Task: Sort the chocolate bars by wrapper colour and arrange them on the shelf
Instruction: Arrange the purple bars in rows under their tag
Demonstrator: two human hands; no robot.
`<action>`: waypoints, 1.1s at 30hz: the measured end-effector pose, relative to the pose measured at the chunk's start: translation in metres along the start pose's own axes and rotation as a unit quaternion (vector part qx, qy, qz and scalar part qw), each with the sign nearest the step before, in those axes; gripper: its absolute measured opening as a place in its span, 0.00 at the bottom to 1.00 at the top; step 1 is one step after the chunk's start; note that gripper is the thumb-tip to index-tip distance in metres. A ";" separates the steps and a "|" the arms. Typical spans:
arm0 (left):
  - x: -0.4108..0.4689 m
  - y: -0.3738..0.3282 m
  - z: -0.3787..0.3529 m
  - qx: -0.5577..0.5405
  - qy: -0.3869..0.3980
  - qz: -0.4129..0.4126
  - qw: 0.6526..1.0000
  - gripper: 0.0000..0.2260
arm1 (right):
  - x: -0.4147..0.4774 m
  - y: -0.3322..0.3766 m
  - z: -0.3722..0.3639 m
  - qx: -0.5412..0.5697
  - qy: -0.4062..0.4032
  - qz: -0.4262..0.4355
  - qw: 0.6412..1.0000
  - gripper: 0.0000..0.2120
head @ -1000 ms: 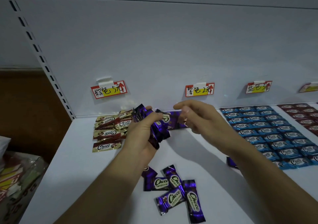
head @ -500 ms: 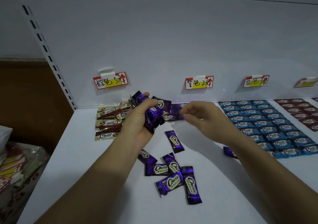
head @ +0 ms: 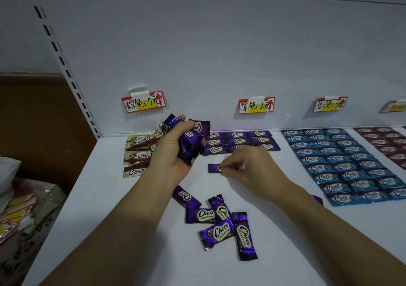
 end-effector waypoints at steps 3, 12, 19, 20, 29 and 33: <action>0.000 -0.003 0.001 -0.003 0.001 -0.007 1.000 0.12 | 0.001 -0.005 -0.005 0.002 -0.056 0.003 0.998 0.06; 0.000 -0.003 0.001 0.006 0.005 -0.003 1.000 0.11 | 0.002 -0.002 -0.012 -0.064 -0.112 0.011 0.992 0.08; 0.000 -0.002 0.002 0.010 -0.001 0.000 1.000 0.11 | 0.003 0.001 -0.013 -0.085 -0.116 0.028 0.989 0.09; 0.000 -0.002 0.002 0.012 -0.001 -0.001 1.000 0.11 | 0.003 0.001 -0.013 -0.086 -0.114 0.028 0.989 0.09; 0.000 -0.002 -0.001 0.079 0.007 -0.031 0.996 0.18 | -0.002 0.003 0.015 0.193 -0.177 -0.011 0.965 0.08; -0.003 0.006 -0.011 0.155 0.037 -0.046 0.986 0.21 | 0.001 0.010 0.021 0.389 -0.144 -0.016 0.910 0.11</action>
Point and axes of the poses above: each hand's wrist, its own x-axis towards the middle knuckle, its own z-axis out of the back of the hand, y = z × x, the point moved 8 cm from there along x, towards the middle knuckle, and after that the axes turned 6 degrees about y, right-handed, at the moved point
